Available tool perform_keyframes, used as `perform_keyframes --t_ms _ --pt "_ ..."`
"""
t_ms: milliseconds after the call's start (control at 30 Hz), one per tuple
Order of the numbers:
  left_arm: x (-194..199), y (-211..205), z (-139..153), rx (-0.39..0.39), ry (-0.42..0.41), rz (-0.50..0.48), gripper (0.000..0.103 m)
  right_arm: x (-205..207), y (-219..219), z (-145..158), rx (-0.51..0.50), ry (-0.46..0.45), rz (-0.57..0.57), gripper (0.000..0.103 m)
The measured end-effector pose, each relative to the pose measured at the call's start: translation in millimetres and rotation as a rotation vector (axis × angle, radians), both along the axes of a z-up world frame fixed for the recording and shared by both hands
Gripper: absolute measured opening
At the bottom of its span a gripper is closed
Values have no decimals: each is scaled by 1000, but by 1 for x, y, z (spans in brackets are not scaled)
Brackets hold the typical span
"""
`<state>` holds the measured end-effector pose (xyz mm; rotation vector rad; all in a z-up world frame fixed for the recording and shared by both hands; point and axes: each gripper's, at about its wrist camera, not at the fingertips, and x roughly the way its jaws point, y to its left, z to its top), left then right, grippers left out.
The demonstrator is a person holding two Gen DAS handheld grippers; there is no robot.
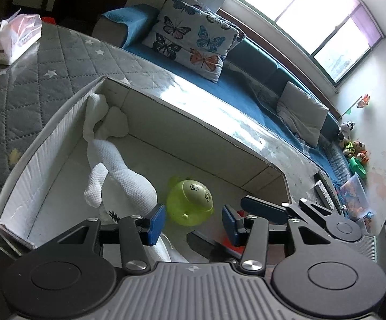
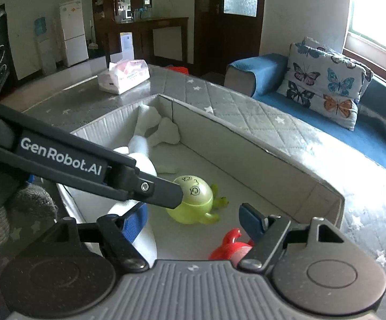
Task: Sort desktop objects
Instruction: 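Open the left tool and drop the green alien into the box, then lower the left tool onto the black-and-red doll and grasp it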
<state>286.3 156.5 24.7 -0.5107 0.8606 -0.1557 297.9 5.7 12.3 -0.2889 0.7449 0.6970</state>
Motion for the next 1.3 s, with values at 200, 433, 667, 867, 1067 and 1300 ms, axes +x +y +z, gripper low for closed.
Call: perform_keyframes --t_ms 200,433,667,867,1067,1300 --pt "-25 -7 18 26 -51 -2 49 -23 -19 17 32 -45 -3 78" --pt "-66 -22 33 52 -108 -31 49 -67 -56 33 75 -87 -23 82" --pt "-110 -45 33 76 -145 -73 49 -109 -87 31 88 -108 -48 82" --pt "-133 -65 21 55 -132 -116 49 -137 -108 17 94 -89 -73 83" --pt "-140 -79 3 9 -91 -131 49 -165 -130 3 100 -71 -98 83" --pt "-132 -101 -13 -25 -44 -157 49 -166 -139 -13 103 -27 -120 83"
